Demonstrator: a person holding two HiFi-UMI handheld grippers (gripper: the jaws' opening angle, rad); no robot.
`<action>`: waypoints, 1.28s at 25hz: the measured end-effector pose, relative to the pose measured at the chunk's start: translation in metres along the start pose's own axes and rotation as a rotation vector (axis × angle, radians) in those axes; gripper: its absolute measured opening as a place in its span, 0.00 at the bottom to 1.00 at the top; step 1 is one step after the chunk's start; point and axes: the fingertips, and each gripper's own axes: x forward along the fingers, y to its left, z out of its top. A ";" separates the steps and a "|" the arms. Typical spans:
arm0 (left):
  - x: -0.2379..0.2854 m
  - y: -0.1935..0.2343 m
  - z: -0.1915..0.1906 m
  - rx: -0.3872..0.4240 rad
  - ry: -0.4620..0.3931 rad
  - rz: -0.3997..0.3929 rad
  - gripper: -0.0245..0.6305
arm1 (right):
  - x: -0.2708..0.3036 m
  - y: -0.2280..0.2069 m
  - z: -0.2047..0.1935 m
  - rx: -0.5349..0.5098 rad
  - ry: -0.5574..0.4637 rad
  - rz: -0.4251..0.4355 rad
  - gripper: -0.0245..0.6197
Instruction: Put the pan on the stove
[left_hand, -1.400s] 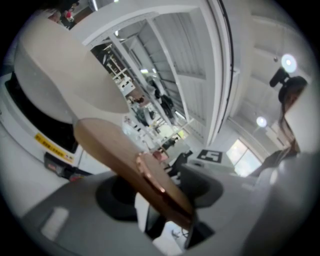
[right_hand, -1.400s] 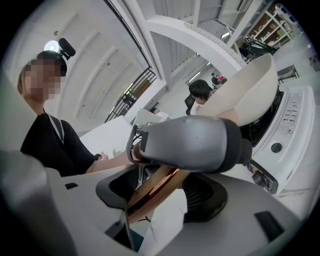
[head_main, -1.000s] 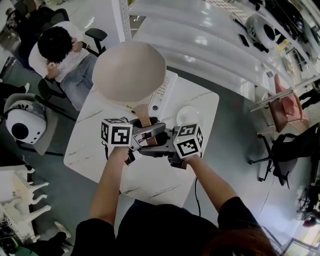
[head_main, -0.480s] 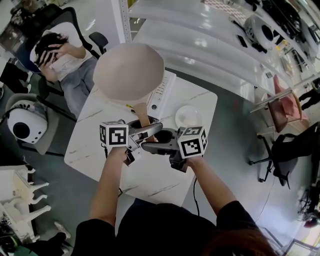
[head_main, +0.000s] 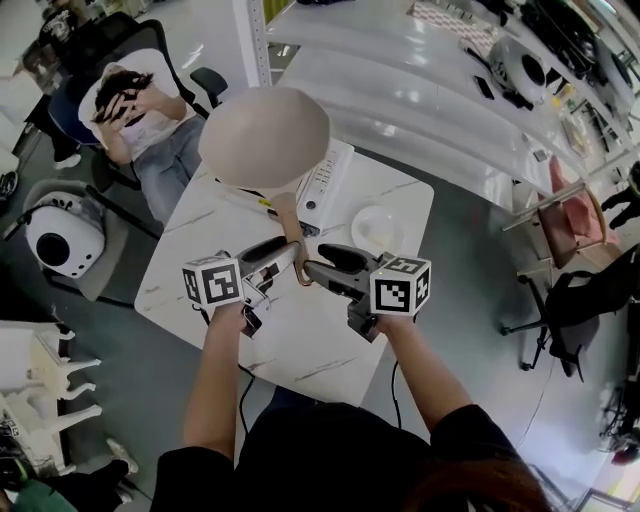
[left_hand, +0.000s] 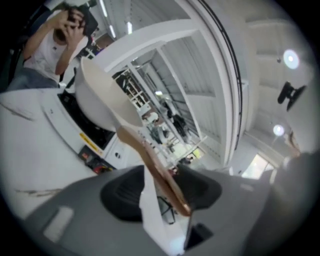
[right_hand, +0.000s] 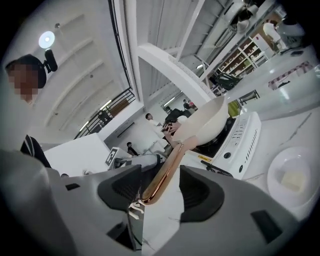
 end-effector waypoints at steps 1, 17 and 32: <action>-0.007 -0.001 0.001 0.025 -0.023 0.032 0.33 | -0.005 0.002 0.001 -0.009 -0.020 -0.015 0.38; -0.081 -0.114 -0.047 0.517 -0.223 0.372 0.05 | -0.099 0.081 -0.013 -0.381 -0.168 -0.305 0.07; -0.138 -0.181 -0.104 0.819 -0.355 0.633 0.05 | -0.158 0.144 -0.047 -0.664 -0.299 -0.534 0.07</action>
